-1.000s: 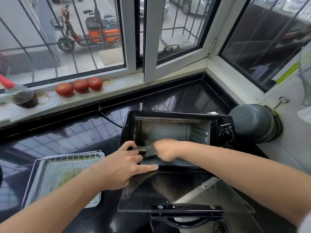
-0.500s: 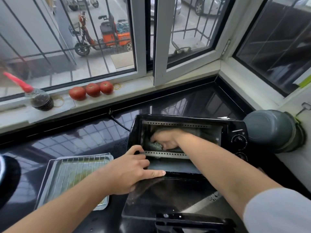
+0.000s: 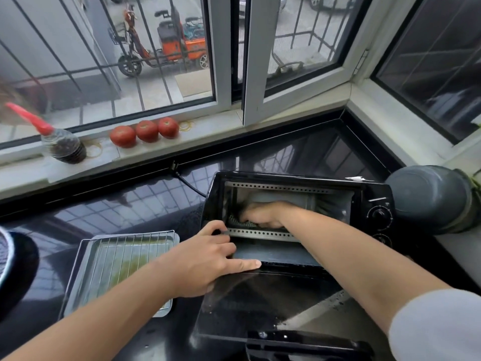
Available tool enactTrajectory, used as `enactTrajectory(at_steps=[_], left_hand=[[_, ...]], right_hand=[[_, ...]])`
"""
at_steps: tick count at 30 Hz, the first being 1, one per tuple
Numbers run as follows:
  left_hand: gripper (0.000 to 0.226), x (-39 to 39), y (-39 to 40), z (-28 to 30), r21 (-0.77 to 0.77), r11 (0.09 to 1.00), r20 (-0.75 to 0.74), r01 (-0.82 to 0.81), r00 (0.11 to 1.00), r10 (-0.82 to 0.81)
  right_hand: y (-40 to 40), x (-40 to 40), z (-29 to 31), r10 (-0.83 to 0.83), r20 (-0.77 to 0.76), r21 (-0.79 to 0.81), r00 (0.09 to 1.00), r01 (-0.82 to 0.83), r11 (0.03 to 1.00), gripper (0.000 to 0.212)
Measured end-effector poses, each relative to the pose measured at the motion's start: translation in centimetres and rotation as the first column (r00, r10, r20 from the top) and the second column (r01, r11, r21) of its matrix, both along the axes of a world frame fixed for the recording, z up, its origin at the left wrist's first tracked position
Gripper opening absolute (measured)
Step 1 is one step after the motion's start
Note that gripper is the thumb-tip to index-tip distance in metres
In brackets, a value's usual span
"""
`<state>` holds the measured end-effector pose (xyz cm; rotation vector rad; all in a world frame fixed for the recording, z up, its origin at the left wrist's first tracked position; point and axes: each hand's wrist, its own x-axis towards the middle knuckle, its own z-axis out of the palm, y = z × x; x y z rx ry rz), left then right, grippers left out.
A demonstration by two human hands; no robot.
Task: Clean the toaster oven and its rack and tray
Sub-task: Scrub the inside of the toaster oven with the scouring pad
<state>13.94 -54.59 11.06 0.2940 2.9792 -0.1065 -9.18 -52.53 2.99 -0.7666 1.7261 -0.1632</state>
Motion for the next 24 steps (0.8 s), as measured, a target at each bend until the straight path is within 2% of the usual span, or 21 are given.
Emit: enactTrajectory(at_steps=[2,3,5,7,8,9,10,11,12,13,15,16,17,18,19,20,21,23,24], left_hand=[[0.091,-0.2,-0.2,0.2,0.02,1.0,-0.003,-0.012,1.0,0.012],[0.092,-0.3,-0.4,0.3,0.025,0.999,-0.013,-0.022,1.0,0.023],[0.091,-0.6,-0.7,0.4,0.042,0.999,-0.017,-0.023,1.0,0.024],[0.089,-0.5,-0.6,0.3,0.051,0.999,-0.026,-0.01,1.0,0.011],[0.088,-0.5,-0.5,0.2,0.049,0.999,-0.035,-0.008,0.999,0.01],[0.088,-0.4,-0.4,0.1,0.05,0.999,-0.032,-0.005,0.999,0.007],[0.088,-0.4,-0.3,-0.1,0.054,0.999,-0.025,0.0,1.0,0.002],[0.087,-0.3,-0.2,-0.2,0.057,0.998,-0.025,0.001,1.0,0.001],[0.086,-0.2,-0.1,-0.3,0.054,0.999,-0.031,-0.002,1.0,0.004],[0.085,-0.1,-0.1,-0.3,0.056,0.998,-0.033,-0.007,0.999,0.009],[0.084,-0.3,-0.1,0.0,0.078,0.997,-0.022,-0.019,1.0,0.02],[0.08,-0.4,-0.1,0.2,0.094,0.995,-0.031,-0.03,0.999,0.033],[0.076,-0.5,-0.2,0.4,0.111,0.993,-0.042,-0.045,0.998,0.049],[0.075,-0.5,-0.3,0.5,0.128,0.99,-0.048,-0.062,0.996,0.069],[0.078,-0.6,-0.2,0.6,0.14,0.988,-0.054,-0.071,0.995,0.079],[0.081,-0.6,-0.2,0.6,0.138,0.988,-0.061,-0.073,0.995,0.082],[0.082,-0.6,-0.1,0.6,0.13,0.989,-0.057,-0.071,0.995,0.079],[0.08,-0.4,-0.1,0.3,0.113,0.992,-0.046,-0.059,0.997,0.064],[0.077,-0.4,-0.1,0.1,0.101,0.994,-0.048,-0.051,0.997,0.056]], right_hand=[[1.2,-1.8,1.2,0.147,-0.124,0.063,0.981,-0.14,0.988,0.029],[1.9,-3.2,1.9,0.274,-0.223,0.161,0.936,-0.242,0.957,0.028],[3.0,-5.2,3.1,0.521,-0.337,0.409,0.785,-0.376,0.832,0.037],[3.1,-5.6,3.2,0.617,-0.344,0.471,0.708,-0.438,0.766,0.042],[2.8,-5.0,3.3,0.588,-0.329,0.414,0.739,-0.447,0.793,0.04],[2.3,-4.3,3.0,0.471,-0.267,0.314,0.841,-0.387,0.867,0.033],[1.7,-3.2,2.7,0.264,-0.146,0.207,0.953,-0.232,0.95,0.025],[1.3,-2.2,2.2,0.114,-0.045,0.152,0.992,-0.106,0.983,0.021],[1.0,-1.5,2.2,0.075,-0.011,0.127,0.997,-0.073,0.989,0.026],[1.0,-0.9,2.8,0.116,-0.038,0.139,0.993,-0.109,0.984,0.035],[1.8,-2.0,3.6,0.344,-0.231,0.25,0.91,-0.286,0.925,0.047],[2.4,-3.0,3.8,0.482,-0.318,0.363,0.816,-0.365,0.857,0.048],[3.0,-3.8,4.1,0.595,-0.357,0.46,0.72,-0.419,0.783,0.047],[3.4,-4.5,4.4,0.663,-0.352,0.513,0.661,-0.457,0.727,0.047],[3.7,-4.7,4.7,0.699,-0.322,0.534,0.639,-0.487,0.691,0.047],[3.6,-4.6,4.9,0.693,-0.305,0.519,0.653,-0.497,0.696,0.046],[3.2,-4.4,5.0,0.638,-0.287,0.482,0.714,-0.469,0.741,0.044],[2.6,-4.2,4.8,0.388,-0.186,0.371,0.903,-0.301,0.879,0.043],[2.5,-4.4,4.5,0.297,-0.141,0.348,0.944,-0.234,0.908,0.048]])
